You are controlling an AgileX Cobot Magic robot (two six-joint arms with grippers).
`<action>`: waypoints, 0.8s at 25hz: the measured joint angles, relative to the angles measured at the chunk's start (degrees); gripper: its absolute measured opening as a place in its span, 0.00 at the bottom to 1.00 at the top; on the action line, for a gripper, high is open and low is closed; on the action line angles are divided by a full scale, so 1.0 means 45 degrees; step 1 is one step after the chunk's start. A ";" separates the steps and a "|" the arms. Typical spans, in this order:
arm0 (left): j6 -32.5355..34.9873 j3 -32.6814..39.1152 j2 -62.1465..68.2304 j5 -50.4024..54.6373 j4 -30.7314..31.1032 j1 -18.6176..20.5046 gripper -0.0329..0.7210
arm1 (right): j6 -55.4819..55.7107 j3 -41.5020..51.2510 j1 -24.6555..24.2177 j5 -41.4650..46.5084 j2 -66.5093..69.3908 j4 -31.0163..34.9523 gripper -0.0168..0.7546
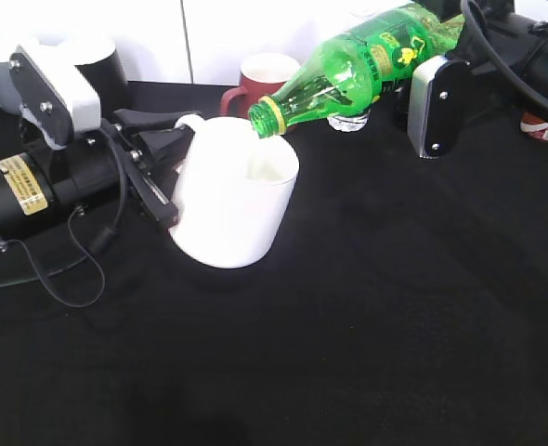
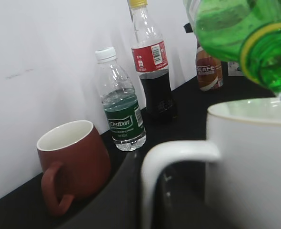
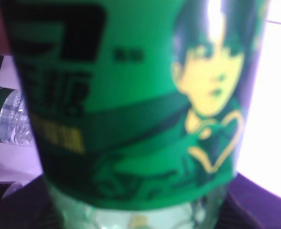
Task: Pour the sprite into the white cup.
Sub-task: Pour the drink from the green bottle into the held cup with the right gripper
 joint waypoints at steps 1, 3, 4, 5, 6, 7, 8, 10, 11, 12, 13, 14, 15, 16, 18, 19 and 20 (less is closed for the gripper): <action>0.0000 0.0000 0.0000 0.0020 0.0013 0.0000 0.10 | 0.0000 0.0000 0.0000 0.0000 0.0000 0.0000 0.58; 0.0000 0.0000 0.0000 0.0030 0.0013 0.0000 0.10 | 0.0000 0.0000 0.0000 0.0000 0.0000 0.0000 0.58; 0.0000 0.0000 0.0000 0.0030 0.0013 0.0000 0.10 | 0.0000 0.0000 0.0000 0.0000 0.0000 0.0000 0.58; 0.0000 0.0000 0.0000 0.0030 0.0013 0.0000 0.10 | 0.0000 0.0000 0.0000 0.0000 0.0000 -0.0010 0.58; 0.0000 0.0000 0.0000 0.0030 0.0013 0.0000 0.10 | 0.0000 0.0000 0.0000 0.0000 0.0000 -0.0050 0.58; 0.0000 0.0000 0.0000 0.0030 0.0013 0.0000 0.10 | 0.0000 0.0000 0.0000 0.0000 0.0000 -0.0131 0.58; 0.0000 0.0000 0.0000 0.0030 0.0013 0.0000 0.10 | 0.0000 0.0000 0.0000 0.0000 0.0000 -0.0158 0.58; 0.0000 0.0000 0.0000 0.0030 0.0013 0.0000 0.10 | 0.0000 0.0000 0.0000 -0.0011 0.0000 -0.0185 0.58; 0.0000 0.0000 0.0000 0.0030 0.0013 0.0000 0.10 | 0.0000 0.0000 0.0000 -0.0011 0.0000 -0.0198 0.58; 0.0000 0.0000 0.0000 0.0030 0.0013 0.0000 0.10 | 0.0000 0.0000 0.0000 -0.0011 0.0000 -0.0212 0.58; 0.0000 0.0000 0.0000 0.0030 0.0013 0.0000 0.10 | 0.0000 0.0000 0.0000 -0.0011 0.0000 -0.0212 0.58; 0.0000 0.0000 0.0000 0.0030 0.0013 0.0000 0.10 | -0.0008 0.0000 0.0000 -0.0011 0.0000 -0.0212 0.58; 0.0000 0.0000 0.0000 0.0030 0.0013 0.0000 0.10 | -0.0008 0.0000 0.0000 -0.0011 0.0000 -0.0220 0.58; 0.0000 0.0000 0.0000 0.0030 0.0013 0.0000 0.10 | -0.0008 0.0000 0.0000 -0.0011 0.0000 -0.0220 0.58; 0.0000 0.0000 0.0000 0.0030 0.0013 0.0000 0.10 | -0.0008 0.0000 0.0000 -0.0011 0.0000 -0.0220 0.58; 0.0000 0.0000 0.0000 0.0030 0.0013 0.0000 0.10 | -0.0050 0.0000 0.0000 -0.0011 0.0000 -0.0220 0.58; 0.0000 0.0000 0.0000 0.0030 0.0013 0.0000 0.10 | -0.0066 0.0000 0.0015 -0.0011 0.0000 -0.0237 0.58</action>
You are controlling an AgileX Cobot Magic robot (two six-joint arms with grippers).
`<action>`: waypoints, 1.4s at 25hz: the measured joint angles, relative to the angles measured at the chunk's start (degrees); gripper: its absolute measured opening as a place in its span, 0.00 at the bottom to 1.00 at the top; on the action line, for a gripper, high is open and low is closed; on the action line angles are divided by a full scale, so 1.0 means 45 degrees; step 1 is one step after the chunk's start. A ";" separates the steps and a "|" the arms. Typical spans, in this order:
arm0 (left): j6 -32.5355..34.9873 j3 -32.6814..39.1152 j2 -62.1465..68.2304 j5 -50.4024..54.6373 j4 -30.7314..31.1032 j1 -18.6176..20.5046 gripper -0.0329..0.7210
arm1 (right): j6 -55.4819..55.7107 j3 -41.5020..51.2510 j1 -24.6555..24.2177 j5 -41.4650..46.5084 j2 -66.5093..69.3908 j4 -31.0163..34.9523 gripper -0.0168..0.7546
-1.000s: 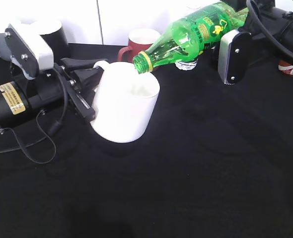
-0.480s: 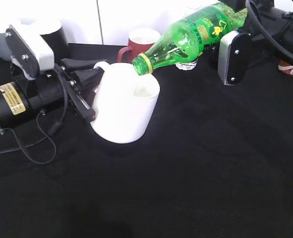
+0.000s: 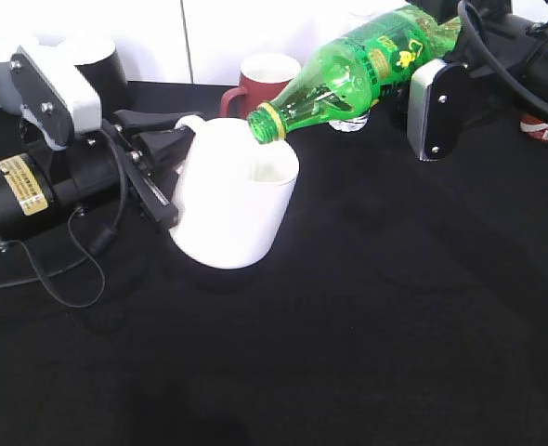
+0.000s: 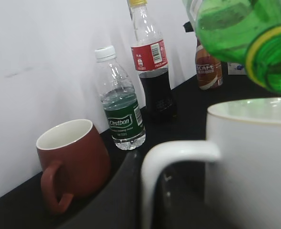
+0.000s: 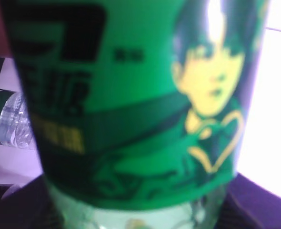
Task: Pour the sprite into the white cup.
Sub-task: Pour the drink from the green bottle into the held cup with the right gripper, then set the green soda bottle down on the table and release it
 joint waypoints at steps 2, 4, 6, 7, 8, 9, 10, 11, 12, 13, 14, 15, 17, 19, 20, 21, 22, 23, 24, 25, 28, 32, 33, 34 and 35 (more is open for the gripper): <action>0.0000 0.0010 0.0000 0.0000 0.0000 0.0000 0.10 | -0.0039 0.0000 0.0000 0.0000 0.0000 0.0000 0.58; 0.0000 0.0010 0.0000 0.0000 0.0000 0.0000 0.10 | -0.0110 0.0000 0.0000 0.0000 0.0000 0.0000 0.58; 0.0000 0.0010 0.0000 0.0015 0.0000 0.0000 0.10 | -0.0137 -0.0038 0.0000 0.0015 0.0000 -0.0005 0.58; 0.0000 0.0010 0.0000 0.0056 0.0011 0.0000 0.10 | -0.0161 -0.0088 0.0000 0.0015 0.0000 -0.0016 0.58; 0.0000 0.0010 0.0000 0.0094 0.0011 0.0000 0.10 | -0.0172 -0.0183 0.0000 0.0015 0.0000 -0.0031 0.58; 0.0000 0.0023 0.0000 0.0094 0.0023 0.0000 0.10 | -0.0172 -0.0256 0.0000 0.0029 0.0000 -0.0044 0.58; 0.0000 0.0023 0.0000 0.0094 0.0023 0.0000 0.10 | -0.0187 -0.0280 0.0000 0.0056 0.0000 -0.0088 0.58; 0.0000 0.0032 0.0000 0.0094 0.0035 0.0000 0.10 | -0.0187 -0.0280 0.0000 0.0115 0.0000 -0.0163 0.58; 0.0000 0.0048 0.0000 0.0094 0.0035 0.0000 0.10 | -0.0195 -0.0294 0.0000 0.0141 0.0000 -0.0220 0.58; 0.0012 0.0048 0.0000 0.0100 0.0048 0.0000 0.10 | -0.0183 -0.0305 0.0000 0.0212 0.0000 -0.0235 0.58; 0.0012 0.0048 0.0000 0.0100 0.0048 0.0000 0.10 | -0.0057 -0.0305 0.0000 0.0263 0.0000 -0.0235 0.58; 0.0012 0.0048 0.0000 0.0100 0.0048 0.0000 0.10 | 0.0200 -0.0305 0.0004 0.0274 0.0000 -0.0263 0.58; 0.0012 0.0062 0.0000 0.0100 -0.0091 0.0000 0.10 | 0.1461 -0.0305 0.0252 0.0193 0.0000 -0.0293 0.58; 0.0012 0.0062 0.0000 0.0059 -0.0473 0.0000 0.10 | 0.3295 -0.0305 0.0747 0.0099 0.0016 -0.0327 0.58; 0.0012 0.0062 0.0000 0.0017 -0.0663 0.0000 0.10 | 0.4137 -0.0305 0.0926 0.0069 0.0126 -0.0314 0.58; 0.0012 0.0062 0.0000 0.0017 -0.0785 0.0000 0.10 | 0.4902 -0.0305 0.1016 0.0057 0.0254 -0.0314 0.58; 0.0012 0.0062 0.0000 0.0007 -0.1009 0.0000 0.10 | 0.5900 -0.0293 0.1016 0.0001 0.0311 -0.0209 0.58; 0.0012 0.0062 0.0000 -0.0025 -0.1346 0.0000 0.10 | 0.7446 -0.0293 0.1016 -0.0151 0.0312 0.0077 0.58; 0.0012 0.0062 0.0000 -0.0141 -0.1632 0.0000 0.10 | 0.8962 -0.0293 0.1016 -0.0279 0.0312 0.0366 0.58; 0.0023 0.0062 0.0000 -0.0395 -0.2086 0.0000 0.10 | 1.0997 -0.0284 0.1016 -0.0526 0.0312 0.0672 0.58; 0.0294 0.0062 0.0000 -0.0621 -0.3641 0.0000 0.10 | 1.7474 -0.0284 0.1016 -0.0792 0.0312 0.1499 0.58; 0.1317 0.0062 0.0000 -0.0663 -0.6407 0.0013 0.10 | 2.1297 -0.0284 0.1016 0.0197 0.0312 0.1741 0.58; 0.1592 0.0021 0.0049 -0.0663 -0.6867 0.0149 0.10 | 2.1387 -0.0284 0.1016 0.0743 0.0312 0.1784 0.58; 0.1685 -0.0125 0.0208 -0.0725 -0.7024 0.0422 0.10 | 2.1412 -0.0284 0.1016 0.1190 0.0312 0.1809 0.58; 0.1723 -0.0243 0.0425 -0.0722 -0.7024 0.0790 0.10 | 2.1412 -0.0284 0.1004 0.1308 0.0312 0.1809 0.58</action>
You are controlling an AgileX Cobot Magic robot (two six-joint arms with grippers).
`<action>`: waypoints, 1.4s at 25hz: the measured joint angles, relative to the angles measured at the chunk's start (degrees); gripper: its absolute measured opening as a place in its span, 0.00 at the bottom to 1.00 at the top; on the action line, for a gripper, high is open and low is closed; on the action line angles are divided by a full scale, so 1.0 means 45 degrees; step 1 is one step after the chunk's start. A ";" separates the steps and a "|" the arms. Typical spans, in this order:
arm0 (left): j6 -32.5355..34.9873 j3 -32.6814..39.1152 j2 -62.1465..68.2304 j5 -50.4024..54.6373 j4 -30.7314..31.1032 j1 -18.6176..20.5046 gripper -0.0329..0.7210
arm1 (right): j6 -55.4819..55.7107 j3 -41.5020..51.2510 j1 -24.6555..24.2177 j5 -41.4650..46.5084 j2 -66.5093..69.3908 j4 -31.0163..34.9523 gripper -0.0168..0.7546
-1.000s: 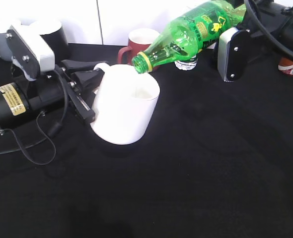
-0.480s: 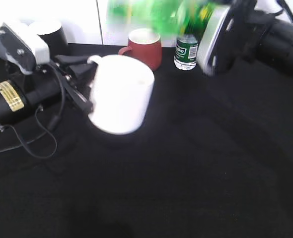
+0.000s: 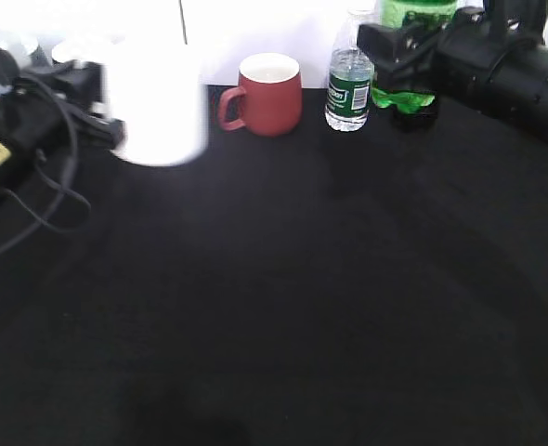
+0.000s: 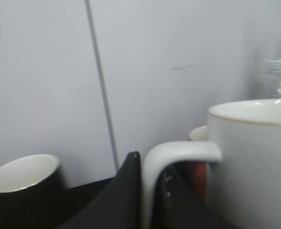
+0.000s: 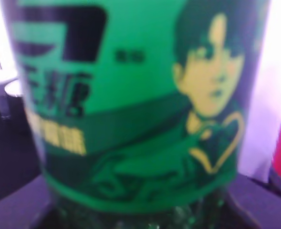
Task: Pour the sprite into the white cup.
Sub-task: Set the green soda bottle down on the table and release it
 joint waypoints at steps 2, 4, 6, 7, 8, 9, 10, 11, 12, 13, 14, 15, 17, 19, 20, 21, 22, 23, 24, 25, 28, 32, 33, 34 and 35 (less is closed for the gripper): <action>0.0038 -0.0433 0.0449 0.0048 -0.0178 0.0625 0.10 | 0.0000 0.0000 -0.0209 0.0131 0.0000 0.0071 0.58; 0.0038 -0.1199 0.1143 0.0048 -0.0208 0.0948 0.10 | 0.0000 0.0089 -0.0657 0.0249 -0.0058 0.0166 0.58; 0.0038 -0.2237 0.2102 0.0034 -0.0196 0.1005 0.10 | 0.0000 0.0568 -0.1220 0.0281 -0.0357 0.0336 0.58; 0.0038 -0.2790 0.2731 0.0009 -0.0171 0.1030 0.10 | 0.0000 0.0830 -0.1498 0.0295 -0.0476 0.0362 0.58; 0.0038 -0.3414 0.3347 0.0011 -0.0171 0.1053 0.10 | 0.0000 0.1057 -0.1744 0.0295 -0.0532 0.0377 0.58; 0.0038 -0.3991 0.3931 0.0057 -0.0171 0.1081 0.10 | 0.0000 0.1161 -0.1963 0.0295 -0.0570 0.0386 0.58; 0.0038 -0.4617 0.4483 0.0144 -0.0171 0.1092 0.10 | 0.0000 0.1183 -0.2122 0.0307 -0.0571 0.0414 0.58; 0.0038 -0.5152 0.4897 0.0243 -0.0185 0.1106 0.10 | 0.0000 0.1183 -0.2226 0.0296 -0.0571 0.0451 0.58; 0.0038 -0.5709 0.5287 0.0383 -0.0212 0.1106 0.10 | 0.0000 0.1183 -0.2241 0.0296 -0.0571 0.0477 0.58; 0.0038 -0.6187 0.5622 0.0508 -0.0250 0.1122 0.10 | 0.0000 0.1183 -0.2241 0.0296 -0.0571 0.0490 0.58; 0.0038 -0.6672 0.5946 0.0730 -0.0250 0.1171 0.10 | 0.0000 0.1183 -0.2241 0.0296 -0.0571 0.0490 0.58; 0.0038 -0.7054 0.6197 0.1043 -0.0238 0.1242 0.10 | 0.0000 0.1183 -0.2241 0.0296 -0.0571 0.0490 0.58; 0.0041 -0.7725 0.6608 0.1617 -0.0249 0.1343 0.10 | 0.0000 0.1183 -0.2241 0.0296 -0.0571 0.0501 0.58; 0.0052 -0.8334 0.6966 0.1971 -0.0146 0.1343 0.10 | 0.0000 0.1183 -0.2241 0.0285 -0.0571 0.0629 0.58; 0.0052 -0.8710 0.7171 0.2194 -0.0073 0.1343 0.10 | 0.0000 0.1183 -0.2241 0.0285 -0.0571 0.0708 0.58; 0.0038 -0.9027 0.7383 0.2325 0.0000 0.1343 0.10 | 0.0000 0.1183 -0.2241 0.0285 -0.0571 0.0737 0.58; 0.0038 -0.9230 0.7478 0.2407 0.0000 0.1343 0.10 | 0.0000 0.1183 -0.2241 0.0285 -0.0571 0.0749 0.58; 0.0038 -0.9384 0.7494 0.2553 0.0000 0.1343 0.10 | 0.0000 0.1183 -0.2241 0.0285 -0.0571 0.0779 0.58; 0.0038 -0.9573 0.7518 0.2731 0.0000 0.1343 0.10 | 0.0000 0.1183 -0.2241 0.0285 -0.0571 0.0779 0.58; 0.0038 -0.9788 0.7587 0.2937 0.0000 0.1343 0.10 | 0.0000 0.1183 -0.2241 0.0285 -0.0571 0.0820 0.58; 0.0022 -1.0048 0.7838 0.2997 0.0000 0.1343 0.10 | 0.0000 0.1183 -0.2241 0.0285 -0.0571 0.0902 0.58; -0.0058 -1.0092 0.7854 0.3005 0.0277 0.1343 0.17 | 0.0000 0.1183 -0.2241 0.0285 -0.0571 0.0926 0.58; -0.0069 -1.0092 0.7864 0.3058 0.0321 0.1343 0.21 | 0.0000 0.1183 -0.2241 0.0285 -0.0571 0.0926 0.58; -0.0082 -1.0092 0.7903 0.3099 0.0340 0.1330 0.24 | 0.0000 0.1183 -0.2241 0.0285 -0.0571 0.0926 0.58; -0.0094 -1.0108 0.7987 0.3146 0.0340 0.1330 0.25 | 0.0000 0.1183 -0.2241 0.0285 -0.0571 0.0926 0.58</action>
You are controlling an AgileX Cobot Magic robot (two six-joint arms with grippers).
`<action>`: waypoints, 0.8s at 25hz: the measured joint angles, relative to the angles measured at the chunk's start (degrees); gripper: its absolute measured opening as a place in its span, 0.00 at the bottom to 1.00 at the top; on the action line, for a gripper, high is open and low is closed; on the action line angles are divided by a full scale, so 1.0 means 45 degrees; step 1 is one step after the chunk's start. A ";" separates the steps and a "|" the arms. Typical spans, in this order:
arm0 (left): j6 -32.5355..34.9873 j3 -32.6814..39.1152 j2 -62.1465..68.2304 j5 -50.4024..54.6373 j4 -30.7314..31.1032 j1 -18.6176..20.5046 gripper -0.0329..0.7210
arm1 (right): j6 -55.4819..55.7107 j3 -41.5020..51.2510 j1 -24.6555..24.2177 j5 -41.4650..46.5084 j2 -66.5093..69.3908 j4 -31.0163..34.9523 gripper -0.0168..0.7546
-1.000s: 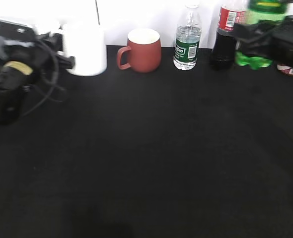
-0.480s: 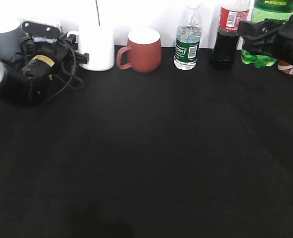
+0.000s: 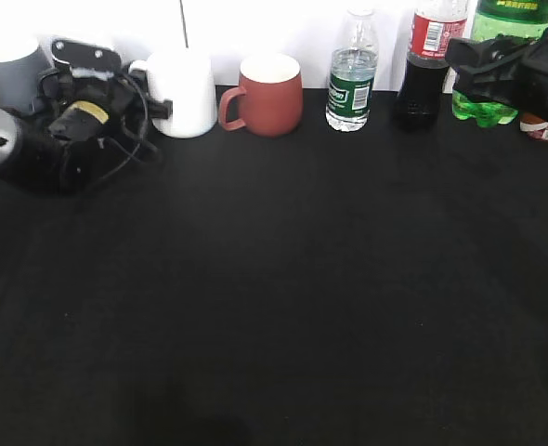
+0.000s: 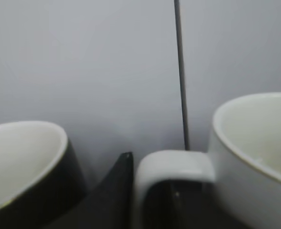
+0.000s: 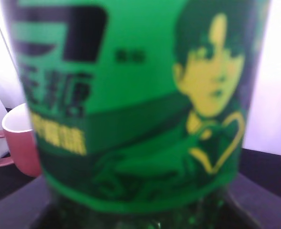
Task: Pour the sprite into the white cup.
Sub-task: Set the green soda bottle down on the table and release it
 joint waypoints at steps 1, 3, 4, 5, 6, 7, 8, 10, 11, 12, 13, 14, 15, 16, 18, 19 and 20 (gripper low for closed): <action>0.0000 0.0000 0.0028 0.0102 0.0000 0.0000 0.28 | 0.0000 0.0000 0.0000 0.0000 0.0000 0.0000 0.58; -0.0012 0.0114 -0.0039 0.0147 -0.0007 0.0000 0.35 | 0.0000 0.0000 0.0000 0.0000 0.0000 0.0012 0.58; -0.0012 0.0433 -0.0171 0.0130 -0.0016 0.0000 0.37 | 0.0000 0.0000 0.0000 0.0000 0.0000 0.0009 0.58; -0.0012 0.0782 -0.0283 0.0024 -0.0004 -0.0008 0.38 | -0.0013 0.0000 0.0000 0.0000 0.0000 0.0034 0.58; -0.0012 0.1165 -0.0364 -0.0321 0.0007 -0.0025 0.39 | -0.0132 0.0000 0.0000 0.0000 0.0000 0.0091 0.58; -0.0012 0.1529 -0.0484 -0.0653 0.0007 -0.0025 0.39 | -0.0211 0.0000 0.0000 0.0000 0.0000 0.0233 0.58; -0.0012 0.1858 -0.0686 -0.0809 0.0033 -0.0030 0.39 | -0.0232 0.0000 0.0000 0.0000 0.0000 0.0465 0.58; -0.0012 0.2745 -0.1304 -0.1166 0.0074 -0.0053 0.39 | -0.0378 0.0000 0.0000 0.0000 0.0000 0.0809 0.58; -0.0012 0.3345 -0.1790 -0.1326 0.0074 -0.0062 0.39 | -0.0823 0.0000 0.0000 0.0000 0.0000 0.1213 0.58; -0.0012 0.4025 -0.2307 -0.1557 0.0088 -0.0062 0.39 | -0.1374 0.0000 0.0000 -0.0042 0.0025 0.1869 0.58; -0.0012 0.4866 -0.2952 -0.1647 0.0088 -0.0062 0.39 | -0.2047 0.0000 0.0000 -0.0154 0.0104 0.2613 0.58; -0.0012 0.5714 -0.3643 -0.1666 0.0099 -0.0062 0.39 | -0.2685 0.0000 0.0000 -0.0486 0.0271 0.3467 0.58; -0.0012 0.6658 -0.4525 -0.1624 0.0098 -0.0093 0.39 | -0.3118 0.0000 -0.0009 -0.0951 0.0496 0.4048 0.58; -0.0012 0.7428 -0.5438 -0.1482 0.0098 -0.0152 0.39 | -0.3479 0.0000 -0.0024 -0.1661 0.0828 0.4651 0.58; -0.0039 0.8521 -0.7561 -0.0452 0.0072 -0.0506 0.39 | -0.3776 -0.0040 -0.0024 -0.3175 0.2080 0.5391 0.58; -0.0171 0.8686 -0.8579 0.0740 0.0072 -0.0730 0.39 | -0.3851 -0.0185 -0.0053 -0.3776 0.2821 0.5748 0.58; -0.0270 0.8702 -0.9536 0.2009 0.0072 -0.0957 0.39 | -0.3862 -0.0472 -0.0173 -0.4191 0.3605 0.5864 0.58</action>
